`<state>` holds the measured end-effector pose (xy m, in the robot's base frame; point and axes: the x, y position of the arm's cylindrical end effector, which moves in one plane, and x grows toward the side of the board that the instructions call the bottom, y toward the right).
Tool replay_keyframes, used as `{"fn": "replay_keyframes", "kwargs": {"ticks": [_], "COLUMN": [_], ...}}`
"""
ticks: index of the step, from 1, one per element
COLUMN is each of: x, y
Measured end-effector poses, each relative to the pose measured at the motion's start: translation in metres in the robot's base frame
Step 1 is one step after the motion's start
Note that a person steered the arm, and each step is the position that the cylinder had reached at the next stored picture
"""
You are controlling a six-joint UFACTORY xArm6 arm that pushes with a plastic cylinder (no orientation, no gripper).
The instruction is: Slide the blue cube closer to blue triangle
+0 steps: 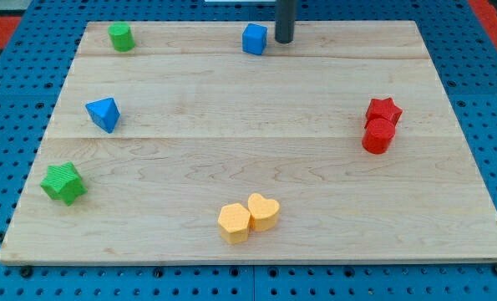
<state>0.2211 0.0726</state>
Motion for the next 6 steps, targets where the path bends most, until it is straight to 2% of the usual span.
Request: {"fn": "replay_keyframes", "kwargs": {"ticks": [1, 2, 3, 4, 6], "x": [-0.013, 0.019, 0.024, 0.069, 0.123], "y": [-0.018, -0.062, -0.121, -0.153, -0.222]}}
